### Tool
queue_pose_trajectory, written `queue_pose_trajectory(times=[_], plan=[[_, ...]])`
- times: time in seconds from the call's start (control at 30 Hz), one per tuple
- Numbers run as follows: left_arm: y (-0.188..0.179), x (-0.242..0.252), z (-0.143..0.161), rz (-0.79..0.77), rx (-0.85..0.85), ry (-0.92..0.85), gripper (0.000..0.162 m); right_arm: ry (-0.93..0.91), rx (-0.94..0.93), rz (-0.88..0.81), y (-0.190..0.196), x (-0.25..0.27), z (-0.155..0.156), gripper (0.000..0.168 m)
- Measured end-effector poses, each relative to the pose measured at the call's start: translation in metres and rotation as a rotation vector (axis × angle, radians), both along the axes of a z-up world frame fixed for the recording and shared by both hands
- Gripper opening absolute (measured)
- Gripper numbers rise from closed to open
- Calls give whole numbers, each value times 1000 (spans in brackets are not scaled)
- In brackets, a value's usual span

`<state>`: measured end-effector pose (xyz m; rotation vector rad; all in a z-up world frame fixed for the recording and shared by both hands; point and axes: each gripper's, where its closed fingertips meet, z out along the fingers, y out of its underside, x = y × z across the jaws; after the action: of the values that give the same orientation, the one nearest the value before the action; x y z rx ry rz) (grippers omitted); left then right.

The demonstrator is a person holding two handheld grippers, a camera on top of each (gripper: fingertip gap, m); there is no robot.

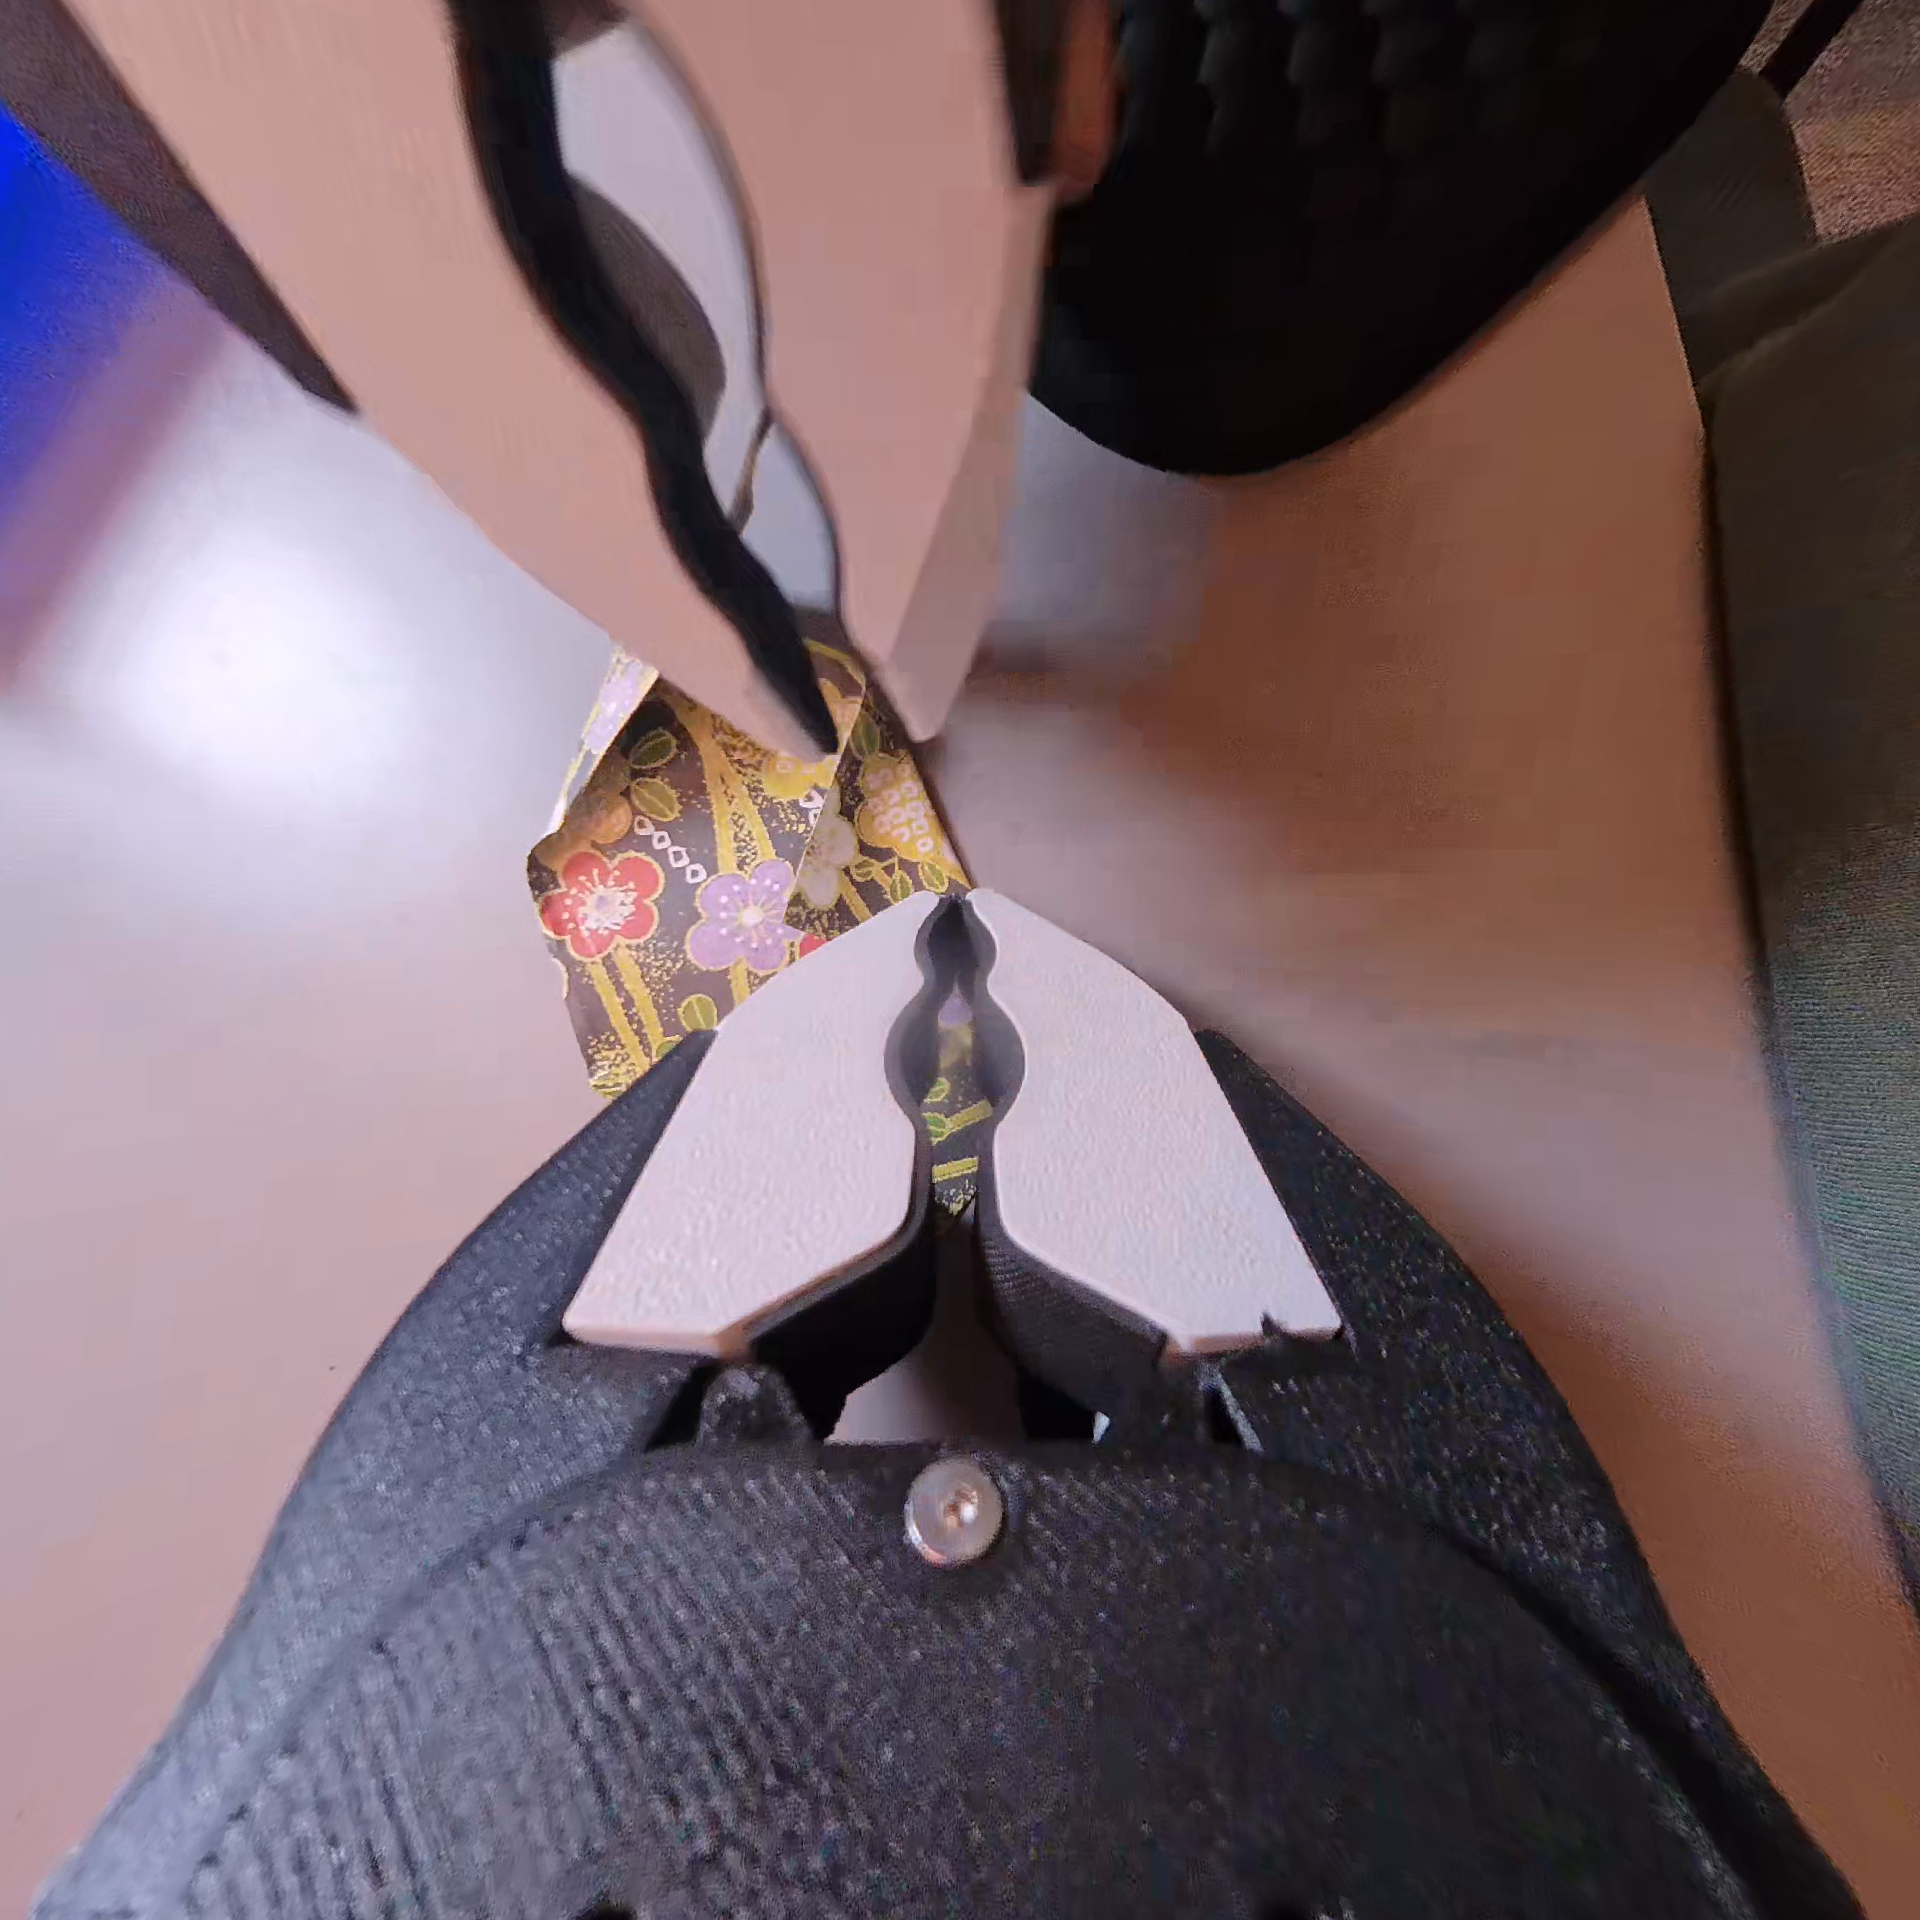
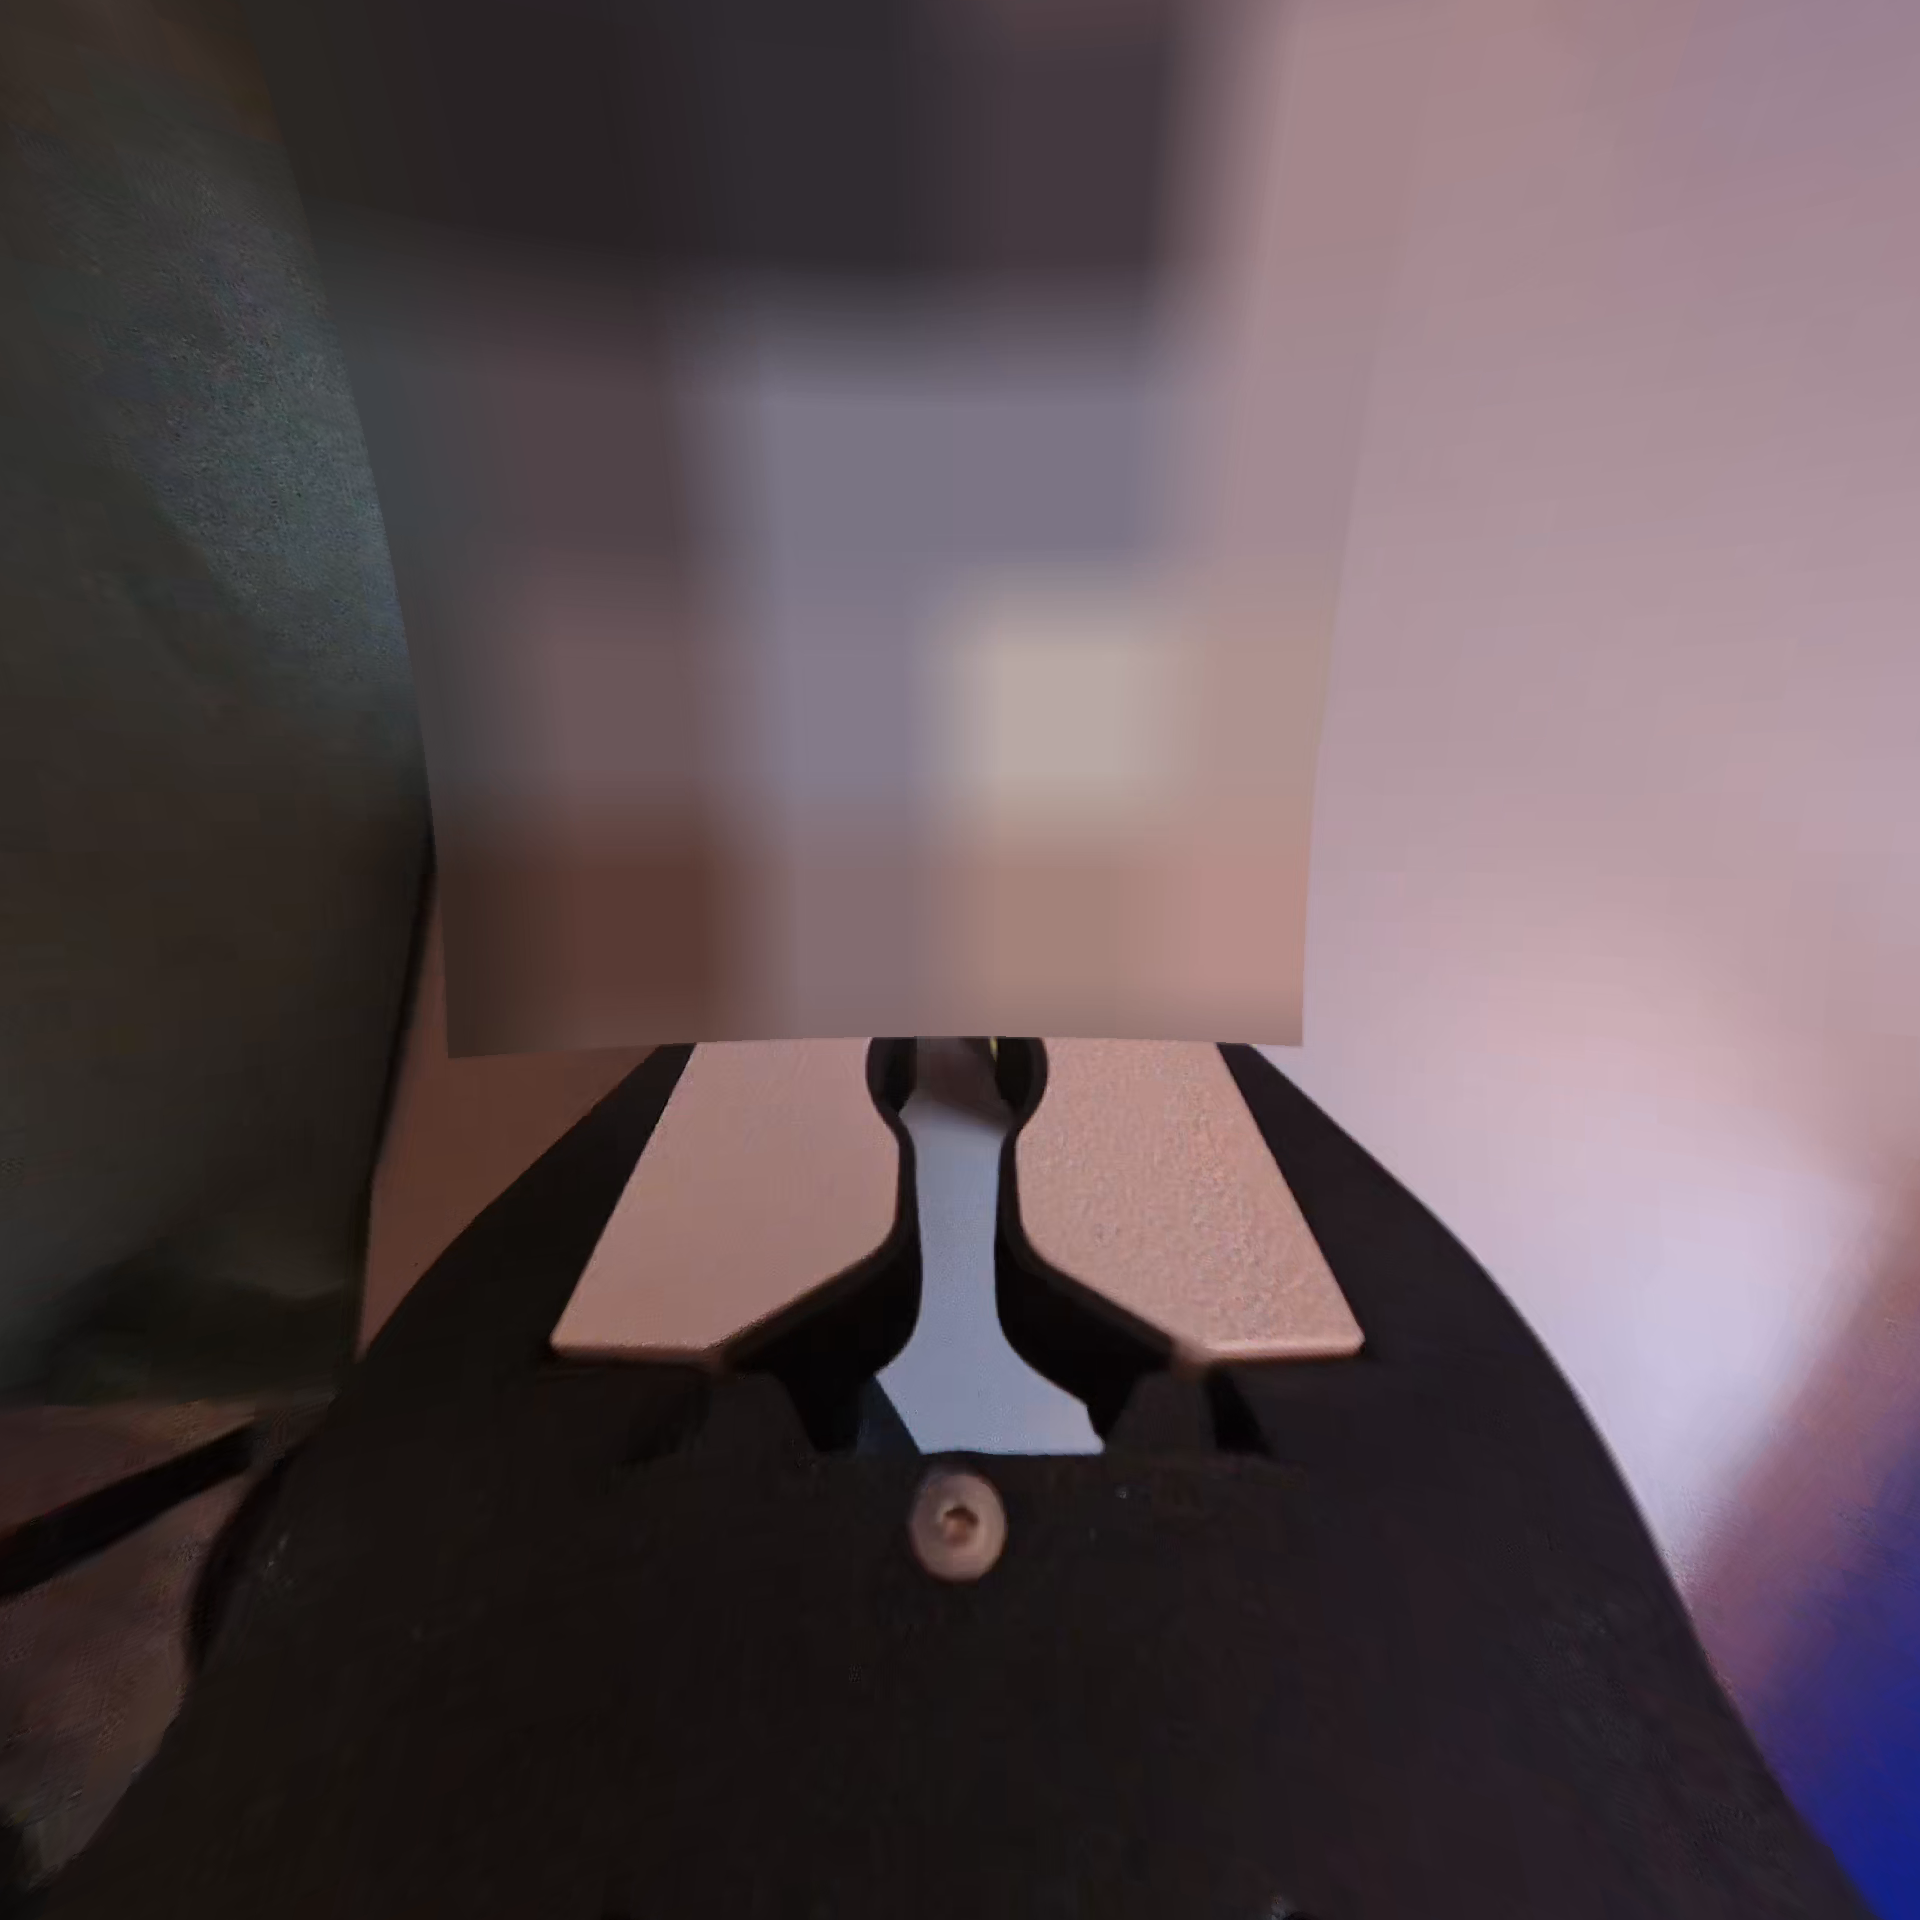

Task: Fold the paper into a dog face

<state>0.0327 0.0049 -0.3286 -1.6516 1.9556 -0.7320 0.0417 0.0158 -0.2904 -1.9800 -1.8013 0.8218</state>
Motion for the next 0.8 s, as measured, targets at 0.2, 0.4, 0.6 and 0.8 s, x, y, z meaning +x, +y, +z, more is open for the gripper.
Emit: queue_pose_trajectory(times=[0.2,0.4,0.6,0.8], plan=[[0,0,0,-12,11,-5,0,-32,146,54,-10,-10,-23,0],[0,0,0,-14,26,-12,0,-92,122,60,-6,-7,-36,0],[0,0,0,-24,50,-20,0,-111,110,51,-6,-7,-38,0],[0,0,1,-39,94,-22,0,-143,117,34,-6,-7,-38,0]])
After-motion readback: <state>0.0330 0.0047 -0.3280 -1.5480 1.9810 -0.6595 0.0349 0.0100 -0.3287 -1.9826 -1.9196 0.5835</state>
